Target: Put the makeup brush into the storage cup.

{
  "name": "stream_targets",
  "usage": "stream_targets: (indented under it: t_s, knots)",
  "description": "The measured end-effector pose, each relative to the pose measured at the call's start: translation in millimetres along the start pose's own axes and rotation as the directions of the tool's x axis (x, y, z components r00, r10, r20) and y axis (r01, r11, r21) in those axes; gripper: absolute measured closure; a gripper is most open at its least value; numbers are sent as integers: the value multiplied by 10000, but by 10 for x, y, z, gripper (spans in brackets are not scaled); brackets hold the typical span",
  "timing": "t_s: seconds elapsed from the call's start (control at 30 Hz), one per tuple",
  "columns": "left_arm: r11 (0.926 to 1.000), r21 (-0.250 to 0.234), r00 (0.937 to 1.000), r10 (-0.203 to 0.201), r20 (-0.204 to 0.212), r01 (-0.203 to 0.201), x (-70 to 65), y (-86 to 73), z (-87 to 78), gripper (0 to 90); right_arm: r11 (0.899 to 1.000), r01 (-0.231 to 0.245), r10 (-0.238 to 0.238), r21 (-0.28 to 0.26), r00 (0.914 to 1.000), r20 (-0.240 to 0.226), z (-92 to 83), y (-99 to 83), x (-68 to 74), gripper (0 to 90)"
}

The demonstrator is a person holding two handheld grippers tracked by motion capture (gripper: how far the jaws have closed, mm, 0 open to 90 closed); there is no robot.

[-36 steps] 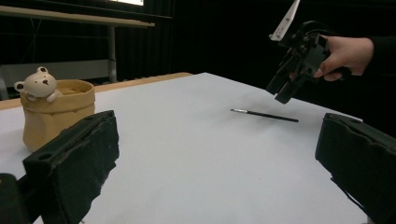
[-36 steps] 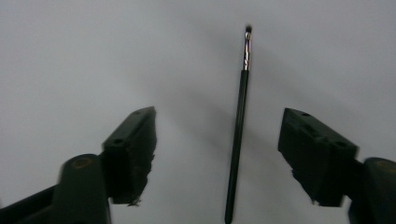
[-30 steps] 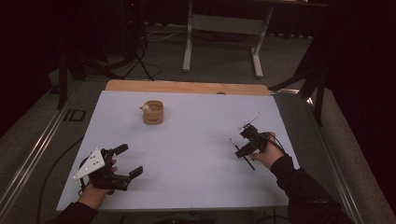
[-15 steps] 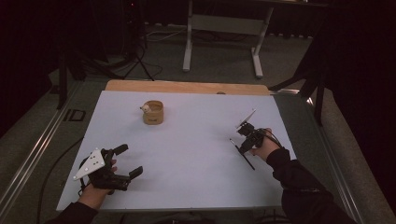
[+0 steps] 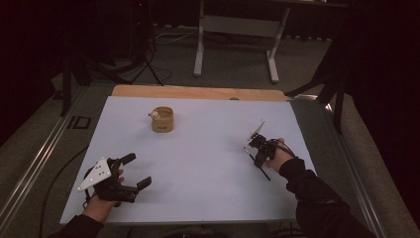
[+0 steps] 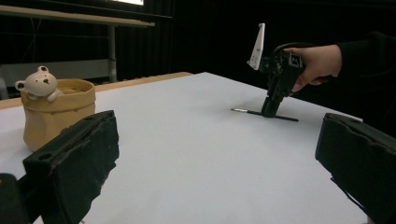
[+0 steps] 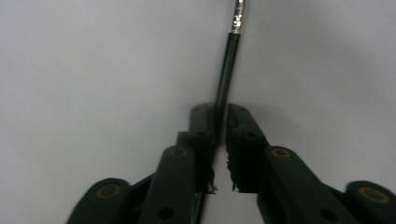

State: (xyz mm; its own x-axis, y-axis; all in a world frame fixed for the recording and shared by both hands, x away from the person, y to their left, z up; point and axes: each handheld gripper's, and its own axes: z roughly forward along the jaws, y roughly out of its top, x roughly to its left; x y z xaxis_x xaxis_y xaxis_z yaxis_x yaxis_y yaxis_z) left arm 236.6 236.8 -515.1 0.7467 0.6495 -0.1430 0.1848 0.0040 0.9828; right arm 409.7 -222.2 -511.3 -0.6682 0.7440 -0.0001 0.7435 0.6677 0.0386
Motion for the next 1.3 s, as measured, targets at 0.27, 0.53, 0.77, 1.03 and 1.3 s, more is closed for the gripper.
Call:
stream_targets:
  t_s: [0.27,0.53,0.77,1.03,1.3]
  knots:
    - [10000,-10,10000,-10,21,10,-1,1,2,3,9992,-411,411,3,9992,19,-5,-2,-4,859]
    - [10000,73,10000,-16,25,16,0,-2,8,3,9937,-858,804,-715,9939,-752,-190,-20,-34,864]
    - [9999,120,10000,-50,1,50,-4,-4,16,3,9803,-1244,961,-1531,9789,-1804,-344,-24,7,864]
    - [9997,158,9998,-197,27,196,-10,-2,24,3,9422,-2097,1176,-2612,9372,-3283,-421,-67,13,864]
    - [9992,188,9993,-345,126,342,-14,6,26,3,8905,-2643,960,-3703,9047,-4151,-396,-125,45,864]
